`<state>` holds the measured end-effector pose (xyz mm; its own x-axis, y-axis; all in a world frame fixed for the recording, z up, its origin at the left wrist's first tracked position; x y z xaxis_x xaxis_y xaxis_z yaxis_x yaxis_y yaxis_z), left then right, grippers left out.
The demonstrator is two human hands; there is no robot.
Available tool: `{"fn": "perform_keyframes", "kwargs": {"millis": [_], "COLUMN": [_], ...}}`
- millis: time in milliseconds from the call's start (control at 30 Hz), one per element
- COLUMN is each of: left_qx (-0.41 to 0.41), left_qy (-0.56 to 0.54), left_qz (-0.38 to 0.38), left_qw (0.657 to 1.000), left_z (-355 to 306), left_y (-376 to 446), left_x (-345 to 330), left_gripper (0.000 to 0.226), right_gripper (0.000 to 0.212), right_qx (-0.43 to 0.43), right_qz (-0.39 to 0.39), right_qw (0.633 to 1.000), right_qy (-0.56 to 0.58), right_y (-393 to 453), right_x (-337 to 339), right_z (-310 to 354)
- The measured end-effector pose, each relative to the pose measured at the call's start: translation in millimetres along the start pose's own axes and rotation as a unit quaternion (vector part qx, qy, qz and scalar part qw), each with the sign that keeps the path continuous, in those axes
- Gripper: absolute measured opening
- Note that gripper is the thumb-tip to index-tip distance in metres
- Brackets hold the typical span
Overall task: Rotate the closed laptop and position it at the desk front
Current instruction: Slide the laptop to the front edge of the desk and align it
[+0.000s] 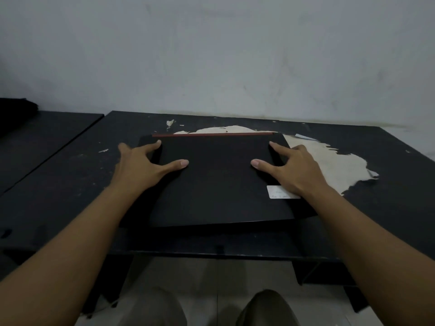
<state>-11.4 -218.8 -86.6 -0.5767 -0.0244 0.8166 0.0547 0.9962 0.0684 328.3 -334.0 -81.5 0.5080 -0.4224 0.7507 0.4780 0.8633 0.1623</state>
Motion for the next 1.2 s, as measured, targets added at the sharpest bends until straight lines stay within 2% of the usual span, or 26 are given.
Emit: {"fn": "perform_keyframes", "kwargs": {"millis": [200,467,700,833,1033,1200], "left_qx": [-0.004,0.0,-0.006,-0.005,-0.006,-0.006], "left_qy": [-0.006,0.006,-0.003,0.002,0.007,0.013], "left_qz": [-0.004,0.013,0.028,0.031,0.052,0.057], "left_qw": [1.0,1.0,1.0,1.0,0.999,0.998], "left_z": [2.1,2.4,-2.5,-0.8,0.8,2.8], "left_y": [-32.7,-34.9,-40.7,-36.8,-27.2,-23.4], "left_x": [6.0,-3.2,-13.9,-16.5,-20.3,-21.0], "left_gripper": [0.112,0.118,0.106,0.106,0.11,0.111], "right_gripper": [0.098,0.1,0.1,0.098,0.081,0.077], "right_qx": [0.0,-0.025,-0.039,-0.048,-0.061,-0.067], "right_qz": [0.0,-0.008,-0.012,0.017,0.089,0.104], "right_qw": [1.0,1.0,0.999,0.999,0.994,0.991], "right_qy": [0.003,-0.008,-0.014,-0.016,-0.01,-0.042], "right_y": [-32.7,-51.6,-55.7,-51.8,-45.4,-45.8], "right_x": [9.0,2.7,-1.1,-0.6,5.1,4.3], "right_z": [-2.4,-22.6,-36.8,-35.7,-27.8,-27.0]}}
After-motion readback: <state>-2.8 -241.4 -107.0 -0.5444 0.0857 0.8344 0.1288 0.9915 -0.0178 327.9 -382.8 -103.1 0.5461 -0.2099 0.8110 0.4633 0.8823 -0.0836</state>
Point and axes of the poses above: each hand's wrist, its own y-axis towards the middle knuckle, its own x-axis out of the back of the hand, z = x × y, the point moved 6 cm from there along y, towards the middle knuckle, and after that the axes turned 8 degrees about y, right-handed, at the moved point
